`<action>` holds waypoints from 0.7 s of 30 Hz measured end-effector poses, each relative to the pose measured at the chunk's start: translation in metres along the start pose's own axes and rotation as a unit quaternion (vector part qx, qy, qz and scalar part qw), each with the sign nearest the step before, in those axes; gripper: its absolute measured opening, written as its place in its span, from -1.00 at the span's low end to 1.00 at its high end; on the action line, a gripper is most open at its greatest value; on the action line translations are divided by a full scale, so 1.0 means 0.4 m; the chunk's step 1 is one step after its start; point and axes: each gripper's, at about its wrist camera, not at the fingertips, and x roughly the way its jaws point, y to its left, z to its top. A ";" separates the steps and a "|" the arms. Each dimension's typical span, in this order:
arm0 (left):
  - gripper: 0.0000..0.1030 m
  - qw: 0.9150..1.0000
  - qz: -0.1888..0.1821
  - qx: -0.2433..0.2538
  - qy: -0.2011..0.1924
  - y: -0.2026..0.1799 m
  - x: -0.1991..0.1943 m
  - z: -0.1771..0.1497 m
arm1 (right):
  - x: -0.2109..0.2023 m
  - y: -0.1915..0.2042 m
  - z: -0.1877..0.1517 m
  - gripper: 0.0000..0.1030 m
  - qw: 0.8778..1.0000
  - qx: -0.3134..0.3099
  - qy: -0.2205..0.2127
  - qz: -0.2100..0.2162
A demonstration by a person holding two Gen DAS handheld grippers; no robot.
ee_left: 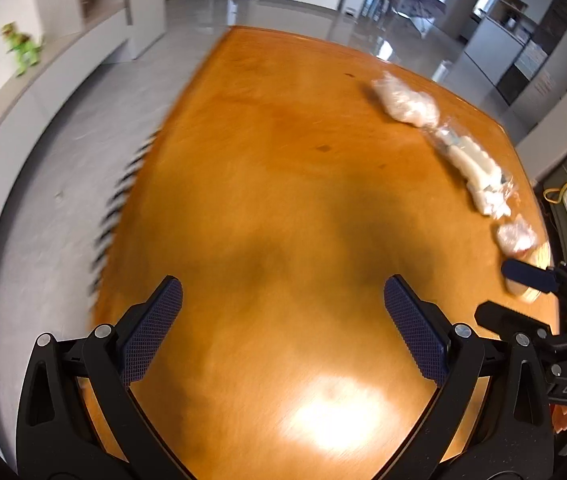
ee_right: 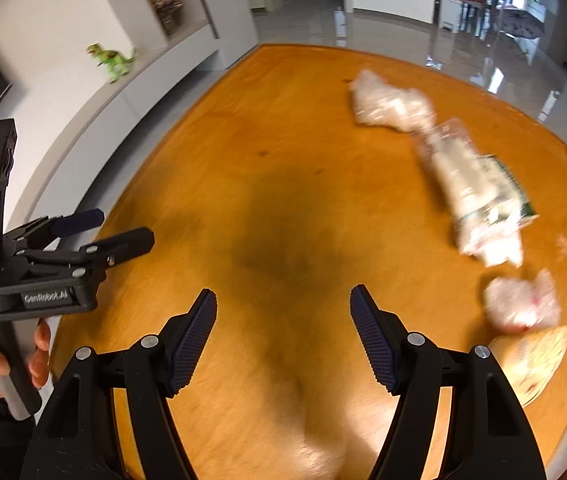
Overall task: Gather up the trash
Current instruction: 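Move both tools back over the table, then grasp the clear plastic bag with left tool while right tool grasps the bagged bread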
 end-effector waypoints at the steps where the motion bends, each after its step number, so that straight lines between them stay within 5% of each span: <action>1: 0.89 1.000 -0.007 0.003 0.006 -0.012 0.016 0.016 | -0.005 -0.031 0.018 0.36 1.000 0.005 -0.002 -0.006; 10: 0.89 0.999 -0.018 0.032 0.021 -0.169 0.144 0.198 | 0.054 -0.257 0.185 0.36 0.997 0.037 -0.011 -0.063; 16: 0.89 0.999 0.012 0.034 0.007 -0.211 0.200 0.308 | 0.131 -0.325 0.228 0.36 0.992 0.022 0.009 -0.120; 21: 0.89 1.000 0.013 0.023 0.013 -0.241 0.263 0.389 | 0.192 -0.357 0.247 0.36 0.993 0.016 0.029 -0.114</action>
